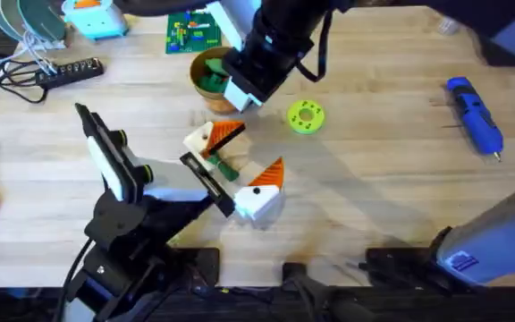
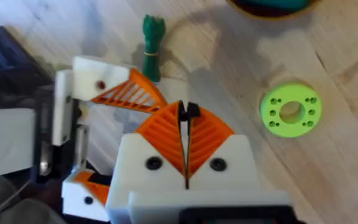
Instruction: Pick up the gripper from the table and insert it into the empty holder that is missing its gripper. Then pick up a screw, insert it into the mounting hole, and use the screwdriver to tighten it. Finally, clean up the table by picking up the vegetable and placing it into the bucket.
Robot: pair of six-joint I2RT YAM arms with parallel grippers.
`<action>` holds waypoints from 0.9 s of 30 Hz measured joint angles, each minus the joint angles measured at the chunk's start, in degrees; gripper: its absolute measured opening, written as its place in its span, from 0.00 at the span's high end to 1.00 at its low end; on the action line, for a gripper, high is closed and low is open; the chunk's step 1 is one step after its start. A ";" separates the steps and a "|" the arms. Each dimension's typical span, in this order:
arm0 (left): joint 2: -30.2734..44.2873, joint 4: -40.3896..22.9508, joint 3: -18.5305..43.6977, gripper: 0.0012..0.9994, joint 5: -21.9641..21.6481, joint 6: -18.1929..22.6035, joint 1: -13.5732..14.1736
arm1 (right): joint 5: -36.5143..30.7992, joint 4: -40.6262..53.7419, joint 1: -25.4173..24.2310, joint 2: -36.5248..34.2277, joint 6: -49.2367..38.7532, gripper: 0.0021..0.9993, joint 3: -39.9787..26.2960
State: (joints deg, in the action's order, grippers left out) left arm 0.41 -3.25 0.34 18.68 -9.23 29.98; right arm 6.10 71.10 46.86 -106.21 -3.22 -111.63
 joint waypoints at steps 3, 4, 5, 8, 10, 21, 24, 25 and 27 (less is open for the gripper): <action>0.01 0.00 0.00 0.01 0.00 -0.02 0.00 | 0.38 1.44 0.89 -0.02 0.25 1.00 -2.69; 0.01 0.00 0.00 0.01 0.00 -0.02 0.00 | 0.40 2.05 1.18 -0.02 0.44 1.00 -3.61; 0.01 0.00 0.00 0.01 0.00 -0.02 0.00 | 0.42 2.50 1.41 -0.02 0.48 1.00 -4.45; 0.01 0.00 0.00 0.01 0.00 0.00 0.00 | 0.43 3.40 1.98 -0.02 0.72 1.00 -6.39; 0.01 0.00 0.00 0.01 0.00 -0.01 0.00 | 0.45 3.54 2.39 -0.02 0.92 1.00 -7.04; -0.01 0.00 0.00 0.01 0.03 -0.01 0.00 | 0.86 3.68 6.23 -0.02 1.49 1.00 -7.37; 0.01 0.02 0.00 0.01 0.64 0.69 0.00 | 1.00 3.68 6.95 -0.02 1.49 1.00 -7.37; 0.01 0.02 0.00 0.01 1.11 1.22 0.00 | 1.05 3.68 7.05 -0.02 1.49 1.00 -7.37; 0.00 0.04 0.00 0.01 2.08 2.34 0.00 | 1.07 3.68 7.25 -0.02 1.49 1.00 -7.37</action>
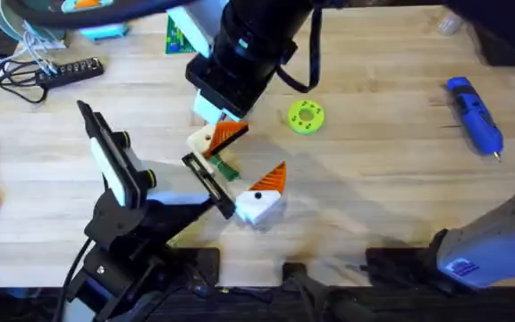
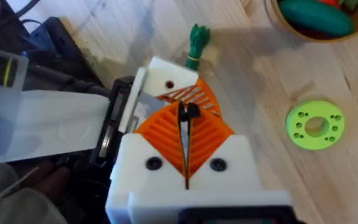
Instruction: Pick up the gripper from the table and insert it into the empty holder that is missing its gripper. Then pick up a screw, insert it into the mounting hole, and use the screwdriver to tighten it. Finally, clean up the table by picking up the vegetable and placing it into the bucket.
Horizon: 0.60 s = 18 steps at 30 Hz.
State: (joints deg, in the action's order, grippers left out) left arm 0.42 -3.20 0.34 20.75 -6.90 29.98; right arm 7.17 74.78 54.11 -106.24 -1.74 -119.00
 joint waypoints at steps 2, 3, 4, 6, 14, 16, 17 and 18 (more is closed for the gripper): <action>0.01 0.02 0.02 0.01 0.64 0.70 0.00 | -0.01 0.00 0.18 0.00 0.00 1.00 0.00; 0.01 0.02 0.02 0.01 0.75 0.91 0.00 | -0.01 0.00 0.27 0.00 0.00 1.00 0.00; 0.01 0.04 0.02 0.01 0.88 1.03 0.00 | 0.00 0.00 0.38 0.00 0.00 1.00 0.00; 0.00 0.04 0.02 0.01 1.03 1.24 0.00 | 0.01 0.00 0.66 0.00 0.00 1.00 0.00; 0.01 0.04 0.02 0.01 1.24 1.75 0.00 | 1.95 0.24 1.55 -2.20 0.00 1.00 -0.22; 0.01 0.07 0.02 0.01 1.35 1.77 0.00 | 2.16 0.29 1.68 -3.27 0.00 1.00 -0.22; 0.01 -0.02 0.02 0.01 1.34 1.63 0.00 | 2.20 0.31 1.73 -3.68 0.00 1.00 -0.22; 0.17 -0.02 0.02 0.01 1.33 1.38 0.00 | 2.22 0.10 1.72 -3.92 0.00 1.00 -0.22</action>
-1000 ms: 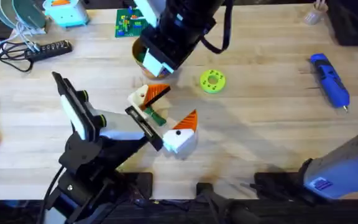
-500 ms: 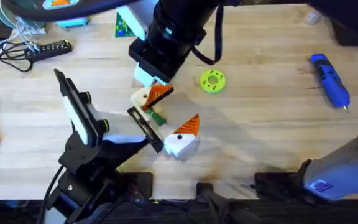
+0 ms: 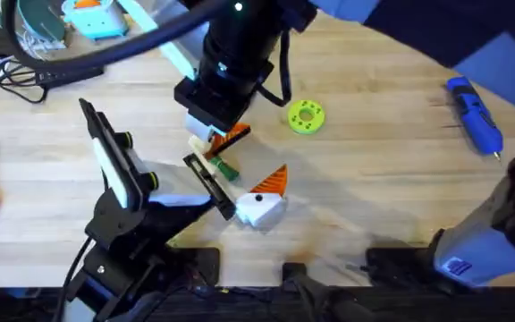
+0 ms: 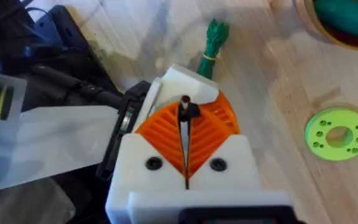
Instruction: Pick up the gripper from the table and insert it into the empty holder that is missing its gripper. Then pick up a screw, insert it into the mounting hole, and use the screwdriver to tighten it. Finally, clean up the table by picking up the vegetable and placing it into the bucket.
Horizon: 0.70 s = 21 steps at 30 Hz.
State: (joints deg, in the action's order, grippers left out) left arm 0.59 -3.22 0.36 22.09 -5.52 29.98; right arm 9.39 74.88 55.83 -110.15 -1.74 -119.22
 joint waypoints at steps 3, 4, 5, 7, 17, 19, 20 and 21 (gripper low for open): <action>0.10 0.04 0.00 0.01 0.02 0.04 0.00 | 0.13 0.14 -0.02 -0.10 0.00 1.00 -0.15; 0.10 0.04 0.00 0.01 0.04 0.09 0.00 | 0.15 0.16 0.00 -0.13 0.00 1.00 -0.19; 0.10 0.03 0.00 0.01 0.04 0.09 0.00 | 0.16 0.14 0.00 -0.13 0.00 1.00 -0.19; 0.10 0.02 0.00 0.01 0.04 0.09 0.00 | 0.15 0.13 -0.02 -0.18 0.00 1.00 -0.19; 0.10 0.08 0.00 0.01 0.22 0.22 0.00 | -2.12 0.04 0.05 -0.52 -0.09 1.00 -0.30; 0.10 0.08 0.00 0.01 0.27 0.37 0.00 | -2.54 -0.84 0.05 -1.10 -0.17 1.00 -0.30; 0.10 0.08 0.00 0.01 0.28 0.37 0.00 | -2.54 -0.99 0.05 -1.15 -0.20 1.00 -0.30; 0.10 0.08 0.00 0.01 0.31 0.39 0.00 | -2.54 -1.02 0.05 -1.20 -0.20 1.00 -0.30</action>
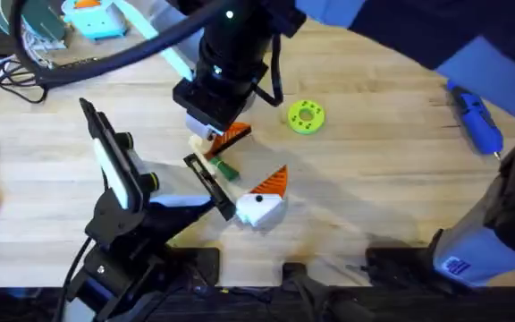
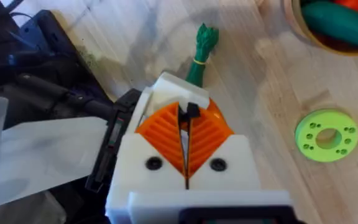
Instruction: Pick up the gripper from the table and insert it into the empty holder that is missing its gripper. Then pick up a screw, insert it into the mounting hole, and use the screwdriver to tighten it. Finally, clean up the table by picking up the vegetable and placing it into the bucket.
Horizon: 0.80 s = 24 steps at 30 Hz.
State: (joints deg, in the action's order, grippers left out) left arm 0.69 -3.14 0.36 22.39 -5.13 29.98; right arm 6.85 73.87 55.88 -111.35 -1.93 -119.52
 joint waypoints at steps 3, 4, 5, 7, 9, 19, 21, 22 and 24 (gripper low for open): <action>0.00 0.00 0.00 0.01 0.11 0.00 0.00 | 0.07 -0.02 0.04 0.00 0.00 1.00 0.00; 0.00 0.00 0.00 0.01 0.11 0.00 0.00 | 0.15 0.00 0.04 -0.01 0.00 1.00 0.00; 0.00 0.00 0.00 0.01 0.13 0.00 0.00 | 0.46 0.02 0.08 -0.02 0.00 1.00 0.00; 0.00 0.00 0.00 0.01 0.13 0.01 0.00 | 1.04 0.02 0.11 -0.05 0.00 1.00 0.00; 0.00 0.00 0.00 0.01 0.13 0.02 0.00 | 1.33 0.02 0.24 -0.07 0.00 1.00 0.00; 0.00 -0.04 0.00 0.01 0.33 -0.07 0.00 | 1.38 0.22 0.57 -0.33 0.00 1.00 0.00; 0.00 -0.04 0.00 0.01 0.35 -0.09 0.00 | 1.39 0.33 0.57 -0.31 0.00 1.00 0.00; 0.00 -0.04 0.00 0.01 0.35 -0.09 0.00 | 1.40 0.33 0.57 -0.33 0.00 1.00 0.00; -0.01 0.04 0.00 0.01 0.36 0.00 0.00 | 1.38 0.72 0.57 -0.33 0.00 1.00 0.00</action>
State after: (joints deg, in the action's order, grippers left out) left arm 0.67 -3.09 0.36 22.76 -5.13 29.98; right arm 8.24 74.59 56.45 -111.68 -1.93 -119.52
